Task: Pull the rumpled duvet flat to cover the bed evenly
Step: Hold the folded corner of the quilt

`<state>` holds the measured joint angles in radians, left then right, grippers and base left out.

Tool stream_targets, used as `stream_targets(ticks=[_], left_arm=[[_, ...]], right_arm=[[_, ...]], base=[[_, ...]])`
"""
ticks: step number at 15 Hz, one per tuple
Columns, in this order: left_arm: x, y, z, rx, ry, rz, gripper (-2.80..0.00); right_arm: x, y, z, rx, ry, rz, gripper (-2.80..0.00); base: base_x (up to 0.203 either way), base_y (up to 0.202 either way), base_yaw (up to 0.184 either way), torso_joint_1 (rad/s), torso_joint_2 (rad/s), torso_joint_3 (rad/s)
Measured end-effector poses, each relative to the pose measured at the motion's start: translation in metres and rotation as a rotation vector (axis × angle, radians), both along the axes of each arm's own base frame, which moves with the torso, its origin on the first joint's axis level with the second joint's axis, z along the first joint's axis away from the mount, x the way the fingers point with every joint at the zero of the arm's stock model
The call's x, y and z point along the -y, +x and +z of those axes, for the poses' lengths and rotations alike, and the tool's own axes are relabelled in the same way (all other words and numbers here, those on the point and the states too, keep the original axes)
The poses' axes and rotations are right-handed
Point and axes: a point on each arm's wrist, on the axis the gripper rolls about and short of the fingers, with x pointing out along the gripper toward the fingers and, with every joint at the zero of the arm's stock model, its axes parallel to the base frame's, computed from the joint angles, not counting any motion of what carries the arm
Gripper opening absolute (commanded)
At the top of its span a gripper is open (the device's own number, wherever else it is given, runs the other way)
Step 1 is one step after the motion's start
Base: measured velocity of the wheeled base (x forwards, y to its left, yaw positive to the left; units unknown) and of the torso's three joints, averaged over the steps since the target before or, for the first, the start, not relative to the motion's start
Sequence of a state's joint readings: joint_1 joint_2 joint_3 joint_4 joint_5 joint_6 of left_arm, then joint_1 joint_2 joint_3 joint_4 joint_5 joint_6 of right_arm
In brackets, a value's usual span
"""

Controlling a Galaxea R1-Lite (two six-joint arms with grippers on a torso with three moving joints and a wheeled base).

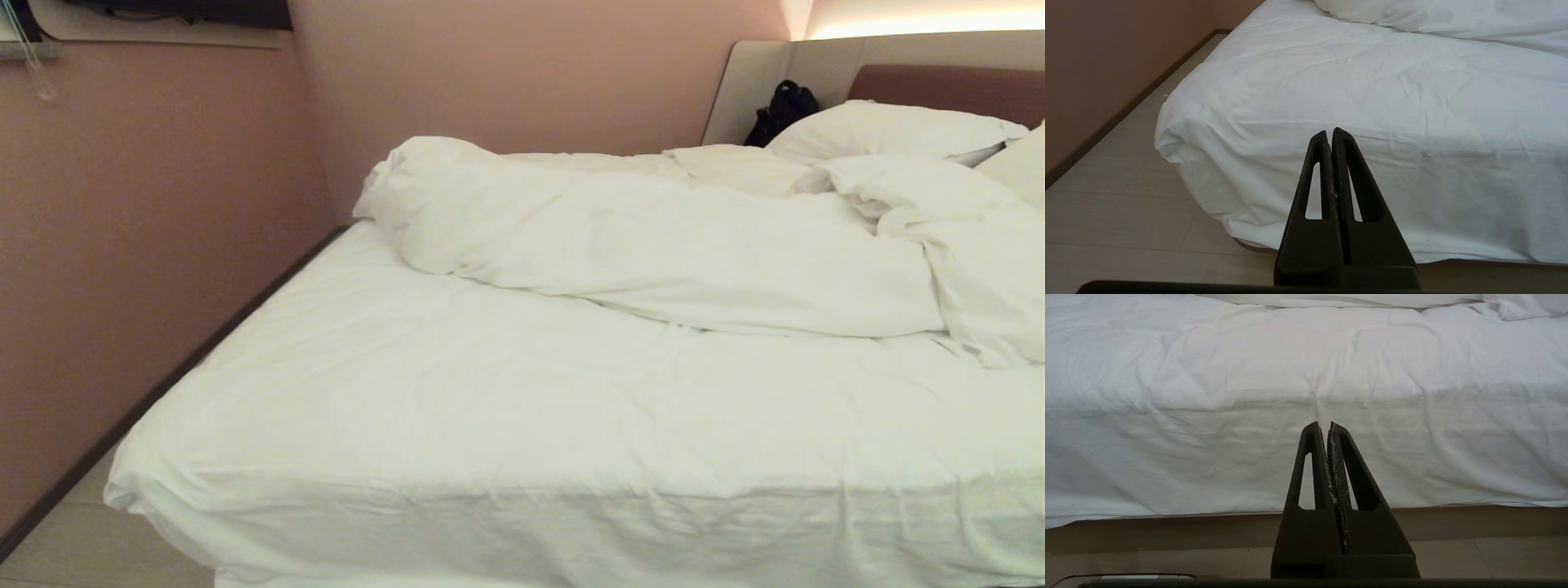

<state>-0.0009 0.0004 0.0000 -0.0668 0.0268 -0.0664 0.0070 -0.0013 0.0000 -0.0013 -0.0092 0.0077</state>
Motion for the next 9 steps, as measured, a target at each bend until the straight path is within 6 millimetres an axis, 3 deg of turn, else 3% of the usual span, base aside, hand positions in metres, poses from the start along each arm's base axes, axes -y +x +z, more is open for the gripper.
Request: stream_targets(ticks=[9], left_arm=[[0.0000,0.0000,0.0000,0.000,0.000,0.000,-2.80]], right_arm=[[0.0000,0.0000,0.0000,0.000,0.000,-0.002,-2.80]], base=[[0.000,0.000,0.000,0.000,0.00,0.000]])
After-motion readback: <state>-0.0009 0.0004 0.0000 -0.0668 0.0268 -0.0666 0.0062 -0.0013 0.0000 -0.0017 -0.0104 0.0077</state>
